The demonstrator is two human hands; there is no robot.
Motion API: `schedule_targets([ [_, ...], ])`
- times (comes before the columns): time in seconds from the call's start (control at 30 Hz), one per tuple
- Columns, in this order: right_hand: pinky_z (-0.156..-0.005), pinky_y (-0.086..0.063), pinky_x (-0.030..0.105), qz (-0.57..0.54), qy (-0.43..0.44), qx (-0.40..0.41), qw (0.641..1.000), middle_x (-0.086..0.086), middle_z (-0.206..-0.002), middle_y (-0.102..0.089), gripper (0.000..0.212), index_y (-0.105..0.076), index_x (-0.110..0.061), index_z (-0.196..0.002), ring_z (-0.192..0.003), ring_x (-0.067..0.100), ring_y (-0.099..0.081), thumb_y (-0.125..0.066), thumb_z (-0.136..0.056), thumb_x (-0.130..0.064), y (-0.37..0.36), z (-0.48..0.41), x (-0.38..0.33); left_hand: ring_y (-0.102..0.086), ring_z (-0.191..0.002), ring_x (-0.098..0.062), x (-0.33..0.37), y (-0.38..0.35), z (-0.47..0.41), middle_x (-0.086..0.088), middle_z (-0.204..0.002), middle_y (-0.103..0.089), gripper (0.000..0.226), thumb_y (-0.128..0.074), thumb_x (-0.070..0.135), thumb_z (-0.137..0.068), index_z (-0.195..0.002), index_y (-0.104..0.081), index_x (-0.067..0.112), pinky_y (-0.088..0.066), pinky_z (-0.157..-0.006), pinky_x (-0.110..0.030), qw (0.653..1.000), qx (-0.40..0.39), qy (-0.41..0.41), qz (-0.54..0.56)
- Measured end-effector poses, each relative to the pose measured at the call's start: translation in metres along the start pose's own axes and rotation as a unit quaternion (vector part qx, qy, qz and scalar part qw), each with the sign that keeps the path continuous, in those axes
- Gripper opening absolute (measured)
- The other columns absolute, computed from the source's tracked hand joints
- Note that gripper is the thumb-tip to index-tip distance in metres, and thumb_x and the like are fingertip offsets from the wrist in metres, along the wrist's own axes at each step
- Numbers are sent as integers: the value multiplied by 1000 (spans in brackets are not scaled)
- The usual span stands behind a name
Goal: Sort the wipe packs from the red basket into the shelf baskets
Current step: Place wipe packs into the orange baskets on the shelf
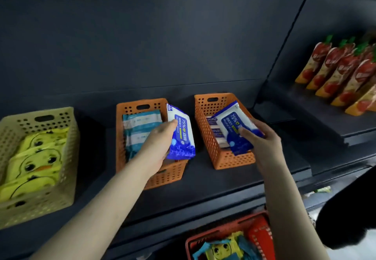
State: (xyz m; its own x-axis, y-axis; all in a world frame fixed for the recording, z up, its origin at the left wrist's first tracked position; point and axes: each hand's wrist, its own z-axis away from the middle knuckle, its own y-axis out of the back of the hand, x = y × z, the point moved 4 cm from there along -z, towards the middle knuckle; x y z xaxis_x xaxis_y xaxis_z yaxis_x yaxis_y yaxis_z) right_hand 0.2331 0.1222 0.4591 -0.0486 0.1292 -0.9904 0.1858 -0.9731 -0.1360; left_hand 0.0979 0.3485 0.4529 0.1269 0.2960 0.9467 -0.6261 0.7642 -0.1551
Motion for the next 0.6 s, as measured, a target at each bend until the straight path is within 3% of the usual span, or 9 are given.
schedule_targets([
  [0.1,-61,-58,24,75,44,63,994,-7,-83,-73,34,-66,-24,-97,-77,11,-72,-84,-71,-11,3,-56,0,-73,-74,-8,6,-12,-44,11,-83,-74,16,-50,30,-98,-90,-62,37,-56,-65,-30,997,21,-48,-52],
  [0.17,-67,-61,33,139,52,68,987,-1,-88,-71,30,-65,-18,-98,-81,18,-71,-82,-74,-14,0,-91,3,-74,-77,-13,7,-18,-68,8,-86,-75,15,-52,30,-96,-91,-64,37,-58,-67,-34,996,37,-57,-50],
  [0.27,-81,-56,43,272,60,32,960,7,-96,-70,29,-63,-12,-102,-89,26,-67,-79,-77,-19,-12,-138,11,-74,-80,-13,6,-25,-97,9,-87,-76,12,-60,43,-92,-99,-63,34,-58,-68,-34,996,57,-58,-25],
  [0.43,-62,-42,22,401,37,-60,913,0,-93,-65,25,-60,-14,-101,-76,15,-60,-74,-82,-22,-46,-192,36,-73,-75,-11,3,-31,-136,8,-80,-75,21,-61,45,-91,-91,-59,23,-56,-64,-31,990,118,-71,1],
  [0.6,-85,-47,34,420,-50,-101,900,6,-106,-66,33,-59,-11,-114,-98,24,-62,-71,-86,-23,-67,-216,68,-74,-84,-15,-1,-33,-160,3,-91,-75,35,-64,48,-88,-102,-59,16,-58,-72,-35,989,140,-39,11],
])
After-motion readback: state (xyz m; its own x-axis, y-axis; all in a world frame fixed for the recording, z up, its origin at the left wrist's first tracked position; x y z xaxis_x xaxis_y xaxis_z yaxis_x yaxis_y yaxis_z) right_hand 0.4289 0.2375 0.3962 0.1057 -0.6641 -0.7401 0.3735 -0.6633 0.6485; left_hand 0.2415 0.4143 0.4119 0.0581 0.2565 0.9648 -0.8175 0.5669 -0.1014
